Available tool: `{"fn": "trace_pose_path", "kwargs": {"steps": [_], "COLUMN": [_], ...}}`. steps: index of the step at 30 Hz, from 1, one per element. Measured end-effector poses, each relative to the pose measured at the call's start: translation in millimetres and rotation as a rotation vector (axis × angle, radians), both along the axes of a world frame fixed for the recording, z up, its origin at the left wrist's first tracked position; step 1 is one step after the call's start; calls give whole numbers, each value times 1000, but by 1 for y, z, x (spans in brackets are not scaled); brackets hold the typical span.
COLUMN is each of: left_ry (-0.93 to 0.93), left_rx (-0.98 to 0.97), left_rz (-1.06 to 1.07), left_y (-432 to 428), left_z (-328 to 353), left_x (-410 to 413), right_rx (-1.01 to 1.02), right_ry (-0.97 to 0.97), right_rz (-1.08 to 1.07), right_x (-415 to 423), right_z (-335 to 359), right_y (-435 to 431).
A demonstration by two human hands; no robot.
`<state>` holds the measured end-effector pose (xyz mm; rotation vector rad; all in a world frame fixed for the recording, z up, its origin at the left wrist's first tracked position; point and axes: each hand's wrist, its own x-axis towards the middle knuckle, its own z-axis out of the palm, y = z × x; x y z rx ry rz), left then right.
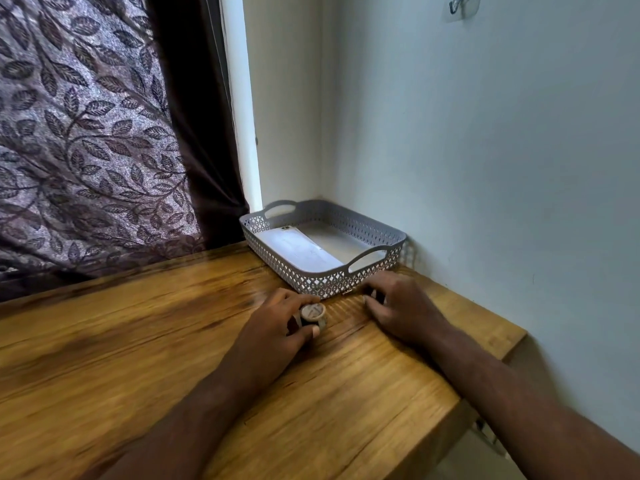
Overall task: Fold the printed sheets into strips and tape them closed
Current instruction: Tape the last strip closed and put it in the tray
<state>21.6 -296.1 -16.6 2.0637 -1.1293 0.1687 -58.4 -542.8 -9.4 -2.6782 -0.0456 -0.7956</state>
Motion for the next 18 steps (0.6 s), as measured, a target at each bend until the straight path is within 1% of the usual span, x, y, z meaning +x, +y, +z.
{"fn": "trace_pose_path", "kwargs": {"steps": [2, 5, 7, 11, 15, 17, 18], "left_ry": [-5, -13, -17, 22, 141, 147, 136], "left_rx": [-16, -42, -41, -46, -85, -95, -102], "left_rz": [0, 5, -8, -45, -42, 3, 30], "left_y": [-5, -12, -16, -20, -19, -18, -18], "left_z": [0, 0, 0, 1, 1, 2, 2], "left_x": [-4, -9, -14, -19, -20, -19, -19], "right_rx": [82, 231, 276, 255, 296, 345, 355], "right_ry": [29, 112, 136, 133, 157, 98, 45], "right_rz": [68, 231, 275, 232, 211, 116, 11], "right_x": [-9, -22, -27, -26, -23, -19, -16], "right_z": [-1, 1, 1, 2, 1, -1, -2], "right_y": [10, 22, 26, 27, 27, 24, 21]}}
